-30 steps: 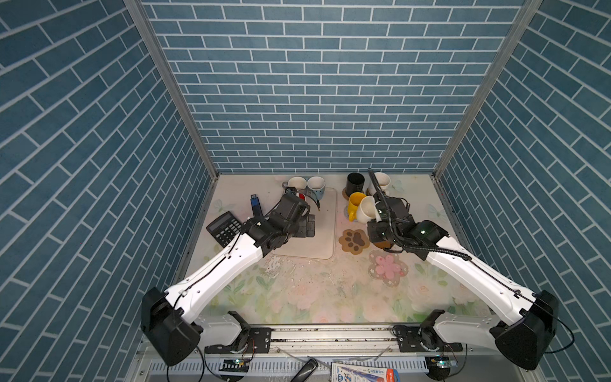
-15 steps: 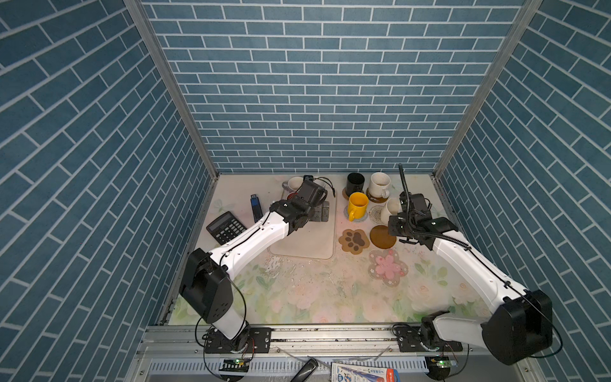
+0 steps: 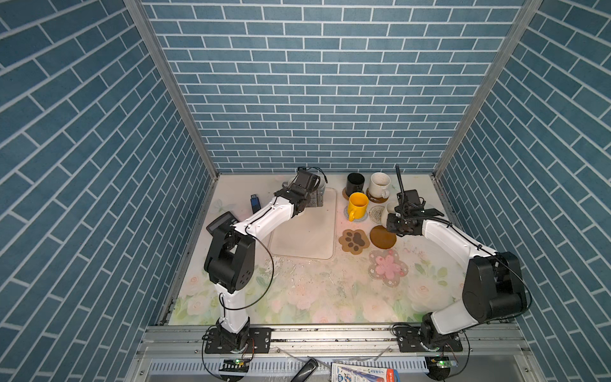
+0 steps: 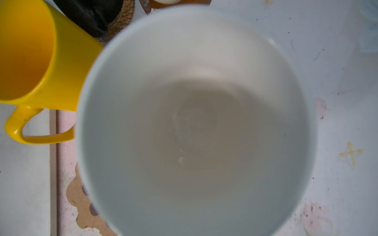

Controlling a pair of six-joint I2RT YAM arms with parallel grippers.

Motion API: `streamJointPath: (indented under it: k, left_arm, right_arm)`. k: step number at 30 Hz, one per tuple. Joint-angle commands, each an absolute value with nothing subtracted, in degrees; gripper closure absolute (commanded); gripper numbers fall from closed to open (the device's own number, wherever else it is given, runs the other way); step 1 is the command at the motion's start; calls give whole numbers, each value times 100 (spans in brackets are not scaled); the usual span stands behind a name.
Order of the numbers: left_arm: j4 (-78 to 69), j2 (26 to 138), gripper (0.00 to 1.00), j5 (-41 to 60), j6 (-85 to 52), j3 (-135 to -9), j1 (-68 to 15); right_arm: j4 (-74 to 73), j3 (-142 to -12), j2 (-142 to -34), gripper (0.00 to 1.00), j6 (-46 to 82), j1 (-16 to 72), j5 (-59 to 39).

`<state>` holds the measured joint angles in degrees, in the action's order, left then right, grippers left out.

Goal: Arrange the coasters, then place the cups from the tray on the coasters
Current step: 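Lift the white mug with the right gripper and carry it toward the coasters, then lower the white mug onto the woven coaster beside the yellow mug, open right gripper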

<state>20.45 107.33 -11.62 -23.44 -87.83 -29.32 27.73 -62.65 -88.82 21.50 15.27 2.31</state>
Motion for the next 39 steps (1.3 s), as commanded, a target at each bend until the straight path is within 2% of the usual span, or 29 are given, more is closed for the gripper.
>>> streamJointPath:
  k: [1,10,19,39]
  left_arm:
    - [1810,10486,1,-1293,-2040,-8706,-2927]
    - [1223,9905,1,-1340,-1973,-7934,-2902]
    - [1081,9879,1,-1289,-1869,-7752,-2840]
    - [1031,10028,1,-1184,-1907,-7703,-2779]
  right_arm:
    - [2379,-6805,-8988,100,1907,1512,307]
    - [2420,-7221,-9366,100,1739,1505,461]
    - [2444,-7443,-9587,100,1600,1489,622]
    - [2220,-7734,-10160,100,1695,1441,291]
